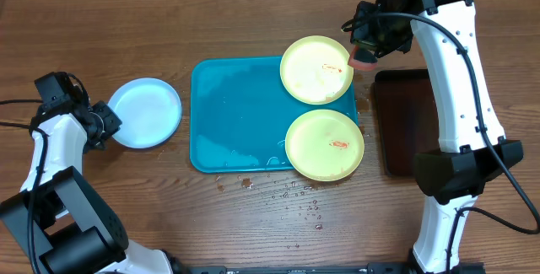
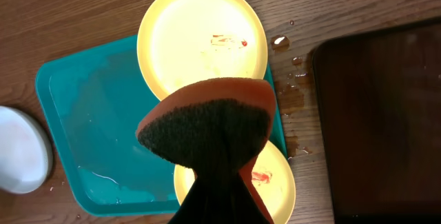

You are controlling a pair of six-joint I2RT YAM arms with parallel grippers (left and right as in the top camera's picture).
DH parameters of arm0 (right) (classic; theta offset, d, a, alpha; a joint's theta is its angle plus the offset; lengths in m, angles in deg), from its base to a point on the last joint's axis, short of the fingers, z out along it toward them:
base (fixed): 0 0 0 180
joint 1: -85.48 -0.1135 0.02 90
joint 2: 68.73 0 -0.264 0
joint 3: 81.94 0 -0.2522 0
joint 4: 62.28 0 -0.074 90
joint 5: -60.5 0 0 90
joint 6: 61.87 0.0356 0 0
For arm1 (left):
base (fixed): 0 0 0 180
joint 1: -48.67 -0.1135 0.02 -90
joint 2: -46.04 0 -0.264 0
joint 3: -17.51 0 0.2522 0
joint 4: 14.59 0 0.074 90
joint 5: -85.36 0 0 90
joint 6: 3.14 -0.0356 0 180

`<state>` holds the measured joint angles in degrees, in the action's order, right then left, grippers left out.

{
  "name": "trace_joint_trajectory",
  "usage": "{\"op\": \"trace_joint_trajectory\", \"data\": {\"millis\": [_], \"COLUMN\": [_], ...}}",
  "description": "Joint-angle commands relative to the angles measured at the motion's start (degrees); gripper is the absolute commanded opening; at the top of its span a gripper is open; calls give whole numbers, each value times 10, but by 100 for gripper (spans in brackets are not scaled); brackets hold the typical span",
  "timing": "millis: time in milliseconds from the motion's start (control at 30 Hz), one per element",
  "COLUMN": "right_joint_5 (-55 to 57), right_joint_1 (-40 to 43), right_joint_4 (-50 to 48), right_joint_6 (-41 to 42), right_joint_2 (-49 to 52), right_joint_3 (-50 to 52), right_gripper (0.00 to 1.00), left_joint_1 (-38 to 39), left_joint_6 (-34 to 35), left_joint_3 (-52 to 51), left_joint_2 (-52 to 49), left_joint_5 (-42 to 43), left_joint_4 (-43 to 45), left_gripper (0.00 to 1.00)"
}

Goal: Clean dirty plates on tray and stack at the side
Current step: 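Lift the white plate with left gripper and place it left of tray, then move left gripper to the top yellow plate and grasp its rim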

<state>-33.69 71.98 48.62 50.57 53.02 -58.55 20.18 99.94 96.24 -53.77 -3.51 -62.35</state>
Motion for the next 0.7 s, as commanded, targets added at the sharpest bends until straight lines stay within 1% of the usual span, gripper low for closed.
{"op": "trace_joint_trajectory", "data": {"millis": [0, 100, 233, 300, 367, 467, 567, 633, 667], "right_joint_5": [3, 3, 3, 3, 3, 3, 3, 3, 3], "right_joint_1": [1, 1, 1, 1, 1, 1, 1, 1, 1], "right_joint_4": [-1, -1, -1, -1, -1, -1, -1, -1, -1], "right_joint_6": [-4, -4, -4, -4, -4, -4, -4, -4, -4], "right_joint_2": [-15, -15, -15, -15, -15, -15, -15, -15, -15], "right_joint_3": [-16, -16, -16, -16, -16, -16, -16, -16, -16], "right_gripper": [4, 4, 4, 4, 4, 4, 4, 4, 4], "left_joint_1": [10, 39, 100, 147, 199, 263, 326, 365, 384], "left_joint_6": [-18, -57, -67, -67, -56, -16, 26, 38, 39], "left_joint_3": [1, 29, 94, 134, 168, 196, 204, 206, 211], "left_joint_2": [5, 5, 5, 5, 5, 4, -4, -21, -34], "left_joint_5": [-4, 35, 33, 32, 31, 30, 30, 35, 39], "left_joint_4": [-3, -19, -70, -94, -101, -89, -54, -23, -15], "left_gripper": [31, 33, 35, 37, 39, 40, 41, 40, 42]}}
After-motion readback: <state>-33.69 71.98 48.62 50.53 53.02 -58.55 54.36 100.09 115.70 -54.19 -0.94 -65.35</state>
